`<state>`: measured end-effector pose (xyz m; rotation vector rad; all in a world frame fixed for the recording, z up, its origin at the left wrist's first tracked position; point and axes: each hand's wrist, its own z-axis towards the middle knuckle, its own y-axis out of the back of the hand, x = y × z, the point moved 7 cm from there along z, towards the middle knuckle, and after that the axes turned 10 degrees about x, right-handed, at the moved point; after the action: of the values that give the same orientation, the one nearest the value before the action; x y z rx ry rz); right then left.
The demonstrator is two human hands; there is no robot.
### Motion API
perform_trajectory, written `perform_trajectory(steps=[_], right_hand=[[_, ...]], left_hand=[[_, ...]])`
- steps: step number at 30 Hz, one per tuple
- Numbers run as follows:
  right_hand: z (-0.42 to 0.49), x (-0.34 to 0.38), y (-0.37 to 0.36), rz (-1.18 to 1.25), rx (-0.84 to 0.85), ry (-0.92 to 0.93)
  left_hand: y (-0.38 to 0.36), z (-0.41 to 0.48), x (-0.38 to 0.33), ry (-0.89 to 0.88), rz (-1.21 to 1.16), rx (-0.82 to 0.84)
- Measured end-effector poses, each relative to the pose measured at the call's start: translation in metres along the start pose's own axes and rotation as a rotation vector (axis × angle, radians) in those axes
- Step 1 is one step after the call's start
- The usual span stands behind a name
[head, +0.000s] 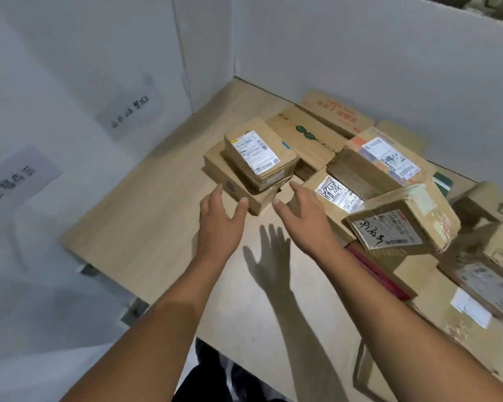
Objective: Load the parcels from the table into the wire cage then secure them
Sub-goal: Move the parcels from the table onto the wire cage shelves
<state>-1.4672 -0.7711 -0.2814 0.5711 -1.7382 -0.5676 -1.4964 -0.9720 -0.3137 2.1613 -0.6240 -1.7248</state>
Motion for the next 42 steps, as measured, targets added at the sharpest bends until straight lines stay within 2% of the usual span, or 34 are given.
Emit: perform_trajectory(steps=[3, 6, 8, 11, 17, 21, 25, 30, 34, 42], right_hand=[[0.030, -0.001, 0.014, 0.008, -0.091, -0.104], [0.054, -0.009, 0.020, -0.019, -0.115, -0.211], [0.072, -0.012, 0.022, -0.029, -0.118, -0.228], [0.107, -0.008, 0.029, -0.037, -0.129, -0.235], [0.167, 0.003, 0.005, 0.004, 0.064, -0.211], [0.164, 0.013, -0.007, -0.009, 0.100, -0.123], [0.128, 0.019, -0.030, 0.081, 0.158, -0.015], [0.052, 0.046, -0.077, 0.215, 0.245, 0.139], [-0.027, 0.073, -0.128, 0.335, 0.473, 0.259], [-0.173, 0.109, -0.262, 0.251, 0.971, 0.409]], left_hand=[[-0.016, 0.057, -0.023, -0.045, 0.014, 0.036], [-0.037, 0.110, -0.035, -0.025, 0.111, 0.143], [-0.049, 0.134, -0.034, -0.014, 0.164, 0.216], [-0.054, 0.146, -0.021, -0.047, 0.175, 0.236], [-0.041, 0.147, 0.013, -0.096, -0.117, 0.235], [-0.029, 0.137, 0.016, -0.064, -0.269, 0.251], [-0.004, 0.096, 0.017, -0.025, -0.363, 0.117], [0.047, -0.015, 0.037, -0.028, -0.412, -0.146], [0.079, -0.121, 0.070, 0.069, -0.395, -0.344], [0.112, -0.328, 0.164, 0.277, -0.536, -0.802]])
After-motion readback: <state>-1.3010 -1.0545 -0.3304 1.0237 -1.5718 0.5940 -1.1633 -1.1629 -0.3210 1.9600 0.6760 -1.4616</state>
